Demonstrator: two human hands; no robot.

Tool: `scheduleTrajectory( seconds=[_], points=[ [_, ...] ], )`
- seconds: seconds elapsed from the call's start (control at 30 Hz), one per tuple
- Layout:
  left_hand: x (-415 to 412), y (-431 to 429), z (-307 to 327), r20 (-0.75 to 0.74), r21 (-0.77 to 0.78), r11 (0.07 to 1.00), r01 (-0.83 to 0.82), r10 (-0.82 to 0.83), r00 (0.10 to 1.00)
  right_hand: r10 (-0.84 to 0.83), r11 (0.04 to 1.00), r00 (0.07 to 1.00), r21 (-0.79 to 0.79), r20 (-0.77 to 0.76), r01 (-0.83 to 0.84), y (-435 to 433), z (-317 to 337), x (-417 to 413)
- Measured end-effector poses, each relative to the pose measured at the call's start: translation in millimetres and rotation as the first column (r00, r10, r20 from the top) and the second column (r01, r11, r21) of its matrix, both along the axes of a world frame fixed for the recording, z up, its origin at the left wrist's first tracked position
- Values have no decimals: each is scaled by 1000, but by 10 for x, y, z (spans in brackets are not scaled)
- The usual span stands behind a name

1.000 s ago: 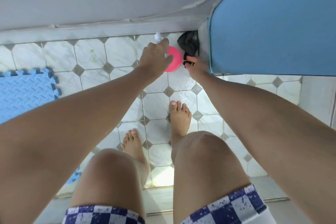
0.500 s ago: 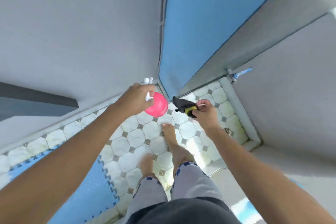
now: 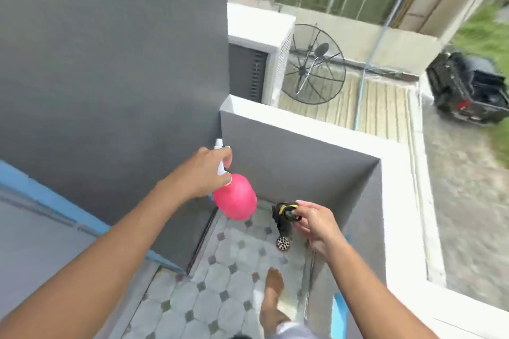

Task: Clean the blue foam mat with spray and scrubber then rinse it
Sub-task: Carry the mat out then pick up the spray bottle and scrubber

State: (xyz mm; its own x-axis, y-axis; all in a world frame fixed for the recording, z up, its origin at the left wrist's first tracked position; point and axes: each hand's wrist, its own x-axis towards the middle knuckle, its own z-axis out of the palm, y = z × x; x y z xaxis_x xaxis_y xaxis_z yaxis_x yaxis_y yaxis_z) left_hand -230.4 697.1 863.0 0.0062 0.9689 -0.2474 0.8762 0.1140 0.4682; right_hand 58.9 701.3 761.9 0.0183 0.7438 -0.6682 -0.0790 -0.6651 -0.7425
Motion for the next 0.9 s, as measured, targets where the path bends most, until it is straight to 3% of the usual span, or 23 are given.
scheduleTrajectory(
  seconds=[0.17,0.23,0.37,0.5,0.6,0.73,0.83,0.9],
  points=[
    [654,1307,387,-40,121,988,100,-96,995,-209,972,962,74,-172,225,943,327,409],
    [873,1785,517,-86,135,982,131,-120,989,-278,937,910,125,-308,328,1329,524,529],
    [1250,2638,720,-109,166,972,168,-151,982,-283,874,815,213,-506,436,2024,782,741],
    [1538,3154,592,-173,159,957,242,-214,961,-378,861,731,75,-569,503,2511,351,832],
    [1659,3385,317,-201,119,962,247,-221,954,-467,868,781,-49,-414,493,2628,-203,929],
    [1757,3640,179,-219,115,959,258,-229,948,-487,873,850,-91,-200,479,2650,-474,1108],
    [1791,3779,130,-223,77,958,275,-252,942,-370,928,924,-75,-92,364,2674,-444,1236],
    [1847,3838,104,-242,47,956,290,-270,932,-182,982,978,-28,106,186,2694,-411,1290]
  ],
)
